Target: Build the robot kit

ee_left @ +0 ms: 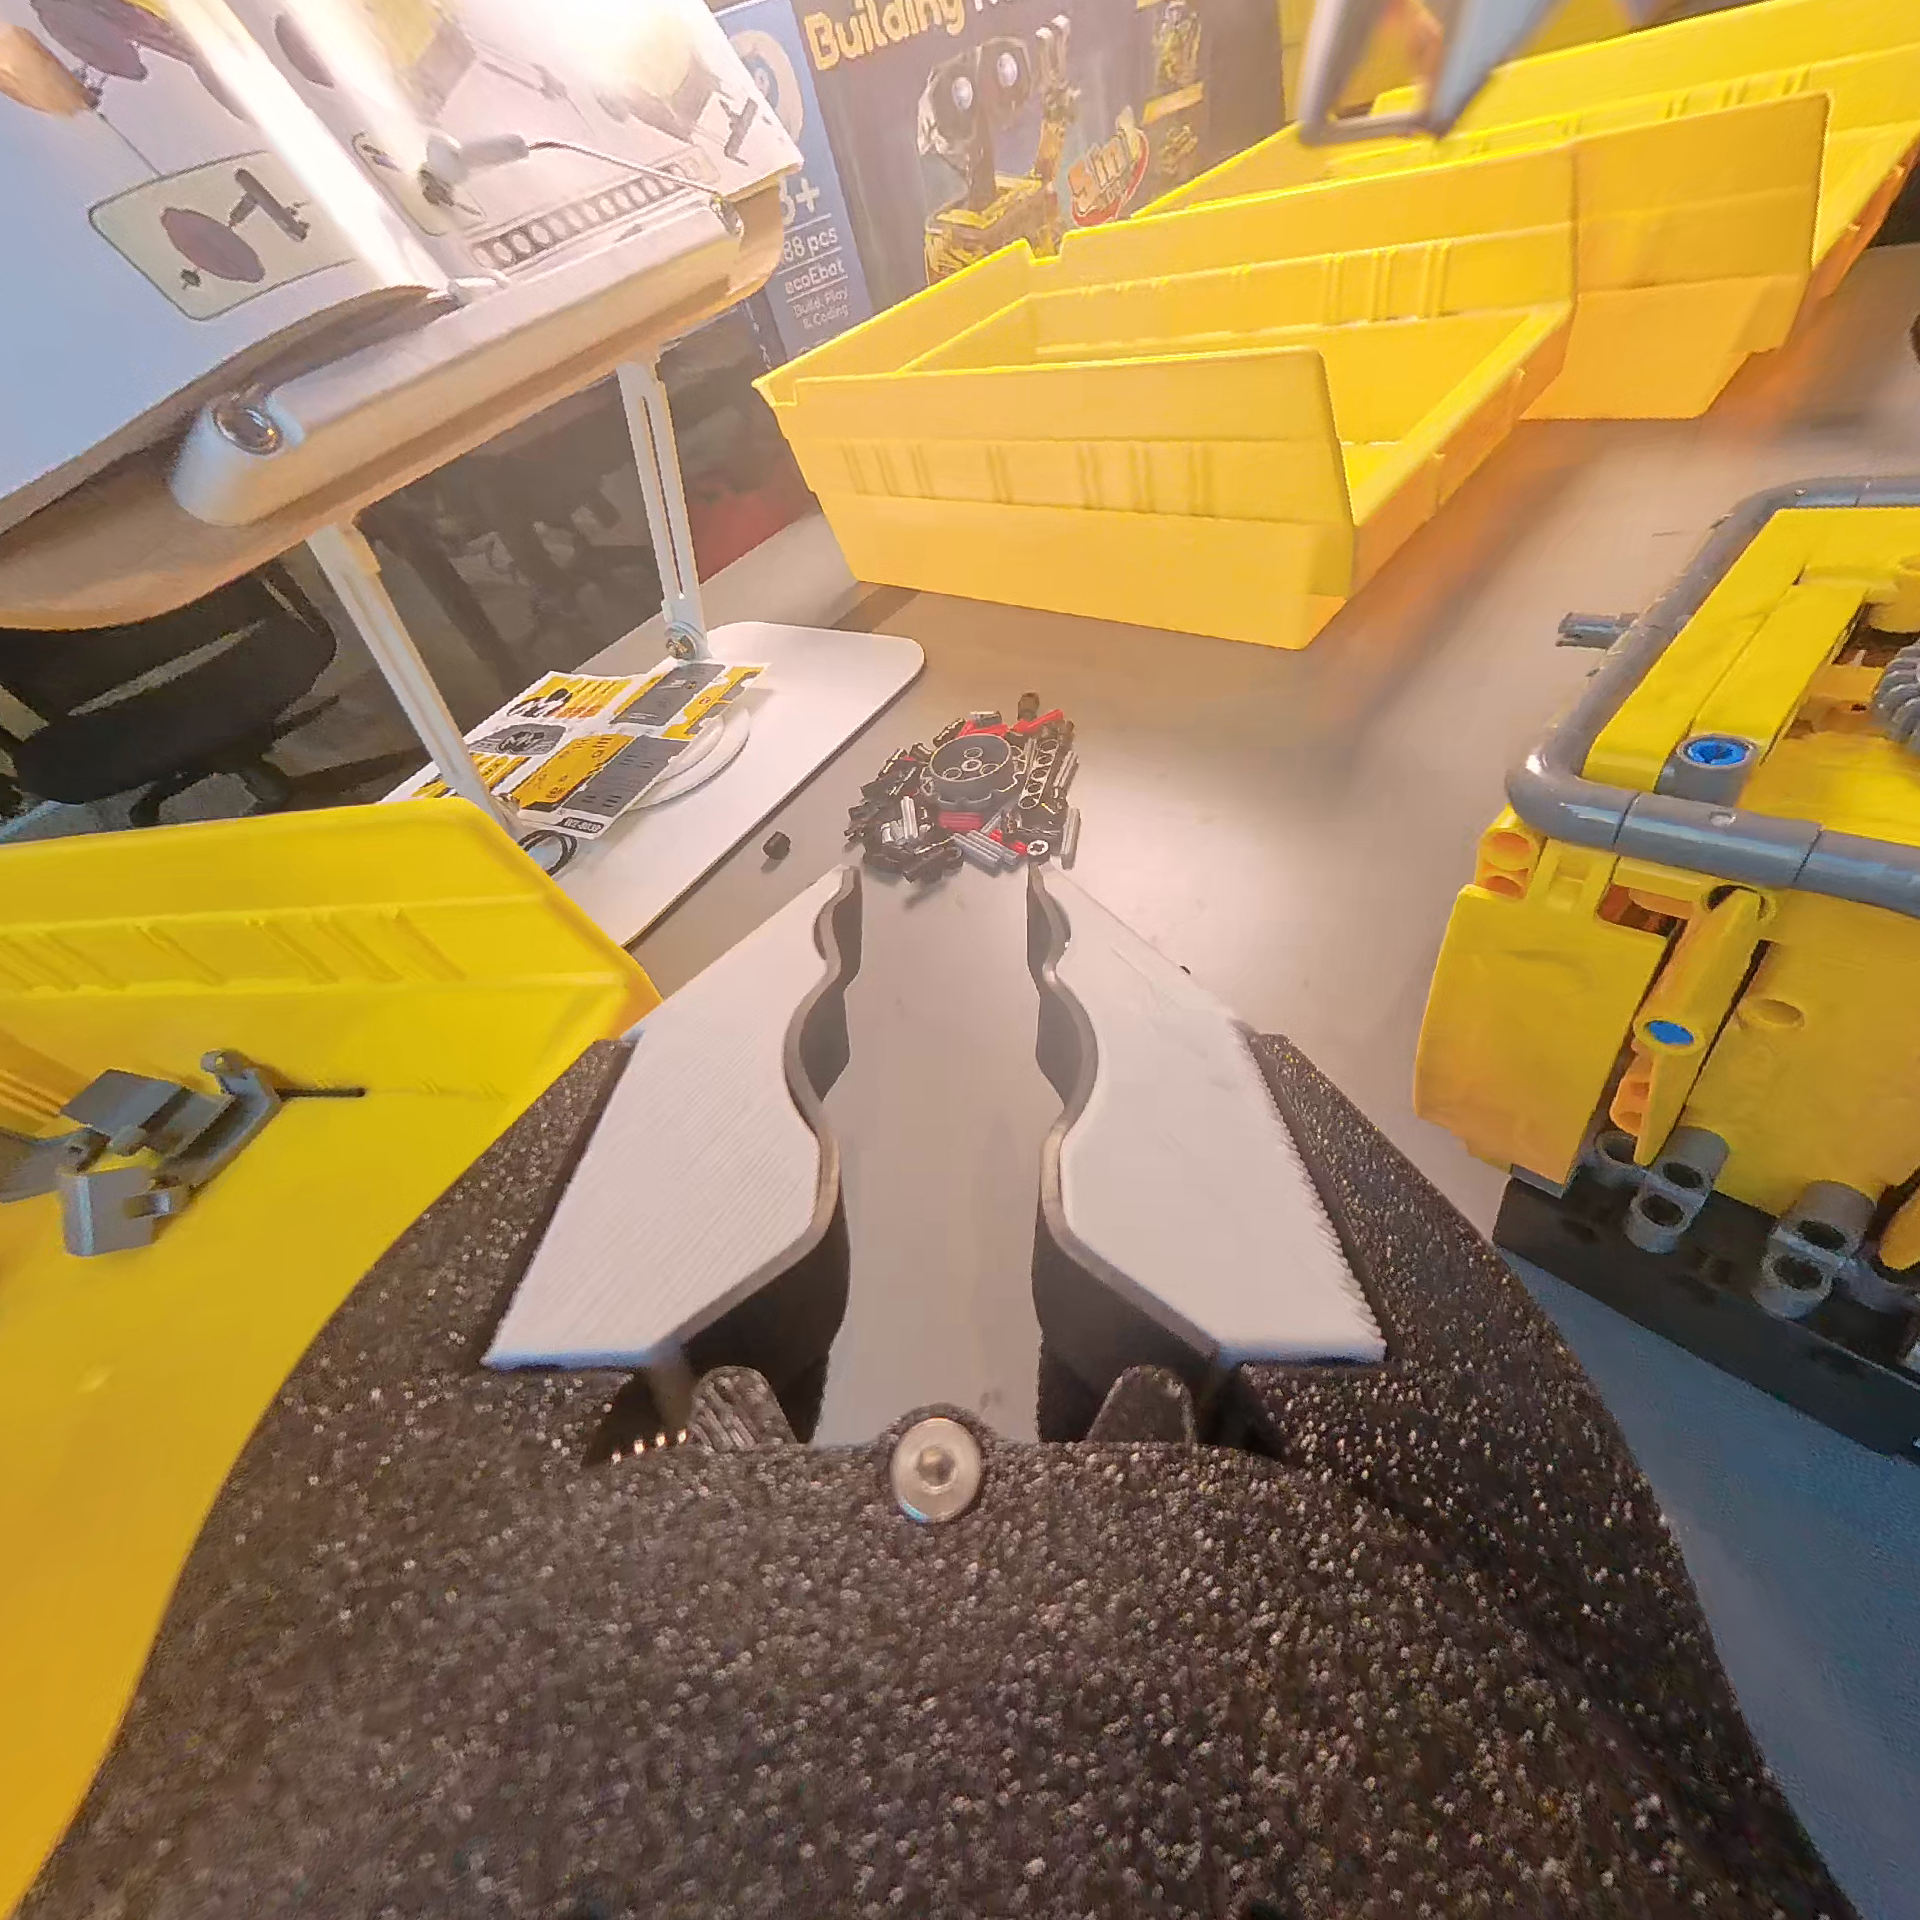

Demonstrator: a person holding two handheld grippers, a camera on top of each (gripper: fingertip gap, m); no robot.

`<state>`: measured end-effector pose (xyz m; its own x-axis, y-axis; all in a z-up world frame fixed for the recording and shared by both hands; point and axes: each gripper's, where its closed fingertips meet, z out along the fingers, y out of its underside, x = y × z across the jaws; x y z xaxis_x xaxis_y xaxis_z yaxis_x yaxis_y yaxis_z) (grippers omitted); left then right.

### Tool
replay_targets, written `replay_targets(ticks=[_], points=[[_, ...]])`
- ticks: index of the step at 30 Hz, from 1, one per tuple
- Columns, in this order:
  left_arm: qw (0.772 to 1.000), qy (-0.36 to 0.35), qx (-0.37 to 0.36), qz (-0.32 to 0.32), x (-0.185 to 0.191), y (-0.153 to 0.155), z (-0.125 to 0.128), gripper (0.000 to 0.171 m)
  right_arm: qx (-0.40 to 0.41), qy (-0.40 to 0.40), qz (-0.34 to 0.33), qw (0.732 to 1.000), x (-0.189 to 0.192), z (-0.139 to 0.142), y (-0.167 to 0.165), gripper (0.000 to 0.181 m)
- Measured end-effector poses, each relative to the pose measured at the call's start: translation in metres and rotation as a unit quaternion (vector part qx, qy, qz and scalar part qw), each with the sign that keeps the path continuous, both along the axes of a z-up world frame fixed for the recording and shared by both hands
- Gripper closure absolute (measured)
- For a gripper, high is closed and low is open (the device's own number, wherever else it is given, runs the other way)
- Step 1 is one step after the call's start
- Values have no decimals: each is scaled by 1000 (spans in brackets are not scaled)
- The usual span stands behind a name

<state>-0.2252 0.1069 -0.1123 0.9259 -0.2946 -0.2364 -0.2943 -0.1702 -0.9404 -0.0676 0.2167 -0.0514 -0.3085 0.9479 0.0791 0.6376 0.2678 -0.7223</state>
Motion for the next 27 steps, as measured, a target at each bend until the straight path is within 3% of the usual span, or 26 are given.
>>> replay_targets(ticks=[4, 10, 14, 27], points=[[1000, -13, -4, 8, -3, 0, 1, 141, -19, -41, -19, 999, 14, -54, -46, 151], [1000, 4, 2, 17, -7, -1, 2, 141, -21, -64, -86, 994, 13, -127, -62, 151], [1000, 6, 2, 17, -7, -1, 2, 141, -43, -54, -113, 991, 8, -133, -63, 150], [1000, 8, -1, 16, -8, -1, 1, 140, -6, -73, -126, 989, 3, -139, -59, 150]])
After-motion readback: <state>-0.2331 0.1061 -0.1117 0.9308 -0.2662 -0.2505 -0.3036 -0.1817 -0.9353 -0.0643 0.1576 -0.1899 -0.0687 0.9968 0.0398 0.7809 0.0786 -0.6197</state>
